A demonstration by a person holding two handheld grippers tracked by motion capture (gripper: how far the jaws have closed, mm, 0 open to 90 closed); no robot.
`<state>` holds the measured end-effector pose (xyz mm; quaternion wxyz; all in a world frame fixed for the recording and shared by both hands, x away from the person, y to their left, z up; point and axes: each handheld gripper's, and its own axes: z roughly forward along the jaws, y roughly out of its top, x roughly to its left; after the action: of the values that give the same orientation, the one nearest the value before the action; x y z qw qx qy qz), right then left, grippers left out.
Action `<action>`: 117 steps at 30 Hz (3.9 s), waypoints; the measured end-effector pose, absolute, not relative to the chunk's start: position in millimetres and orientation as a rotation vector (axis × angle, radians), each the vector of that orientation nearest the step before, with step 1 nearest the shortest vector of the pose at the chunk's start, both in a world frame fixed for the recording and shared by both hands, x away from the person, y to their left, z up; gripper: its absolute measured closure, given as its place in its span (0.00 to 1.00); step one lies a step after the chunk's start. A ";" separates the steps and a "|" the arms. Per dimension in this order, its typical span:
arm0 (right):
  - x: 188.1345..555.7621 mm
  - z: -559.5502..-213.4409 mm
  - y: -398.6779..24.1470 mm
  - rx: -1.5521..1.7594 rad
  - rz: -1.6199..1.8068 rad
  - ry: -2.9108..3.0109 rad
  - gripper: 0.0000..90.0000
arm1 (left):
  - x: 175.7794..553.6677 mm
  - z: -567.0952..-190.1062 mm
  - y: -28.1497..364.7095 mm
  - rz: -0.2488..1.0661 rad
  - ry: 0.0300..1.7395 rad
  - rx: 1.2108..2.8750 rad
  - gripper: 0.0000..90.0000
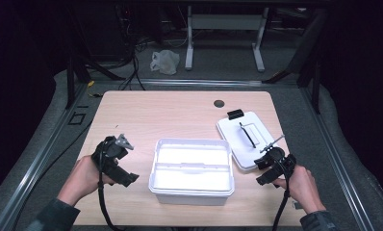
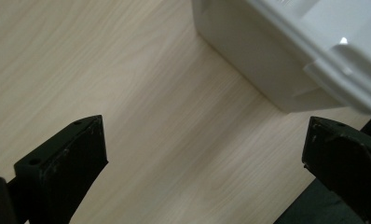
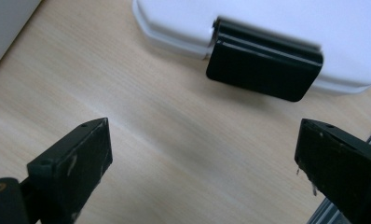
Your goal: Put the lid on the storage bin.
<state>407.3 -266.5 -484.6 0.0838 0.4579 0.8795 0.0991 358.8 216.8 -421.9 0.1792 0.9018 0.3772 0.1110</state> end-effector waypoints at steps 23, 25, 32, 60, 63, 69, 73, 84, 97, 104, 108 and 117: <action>509.5 -458.4 -225.9 1.378 0.273 2.565 0.15 | 356.2 -476.8 247.4 0.335 1.300 2.466 0.00; 520.1 -461.8 -222.2 1.384 0.238 2.561 0.18 | 356.4 -477.5 248.2 0.331 1.306 2.463 0.00; 545.7 -474.0 -213.6 1.429 0.196 2.549 0.43 | 357.2 -477.6 248.1 0.342 1.309 2.469 0.00; 558.4 -467.6 -236.5 1.455 0.149 2.458 0.94 | 358.7 -484.2 253.2 0.359 1.337 2.494 0.00; 555.9 -456.9 -243.6 1.454 0.180 2.465 0.94 | 359.2 -484.9 253.7 0.354 1.337 2.499 0.00; 547.7 -426.9 -259.3 1.424 0.233 2.510 0.94 | 358.8 -485.5 253.4 0.342 1.337 2.495 0.00; 536.9 -405.5 -266.8 1.365 0.270 2.541 0.94 | 358.9 -485.4 253.9 0.337 1.336 2.499 0.00; 512.8 -347.9 -265.3 1.182 0.374 2.601 0.94 | 359.0 -487.1 254.2 0.314 1.331 2.505 0.00; 481.3 -300.2 -227.1 0.821 0.514 2.771 0.94 | 358.9 -487.8 254.3 0.300 1.327 2.511 0.00; 461.2 -290.5 -179.6 0.537 0.529 2.861 0.94 | 359.1 -488.6 253.9 0.292 1.323 2.520 0.00; 450.8 -293.4 -151.6 0.403 0.521 2.901 0.94 | 359.9 -489.4 255.6 0.289 1.324 2.525 0.00; 431.8 -312.6 -95.6 0.201 0.460 2.951 0.94 | 361.4 -491.8 258.9 0.276 1.341 2.514 0.00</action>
<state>431.8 -95.6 -312.6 0.0739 0.0670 0.9831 0.1533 361.4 258.9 -491.8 0.1390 0.8697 0.4638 0.0954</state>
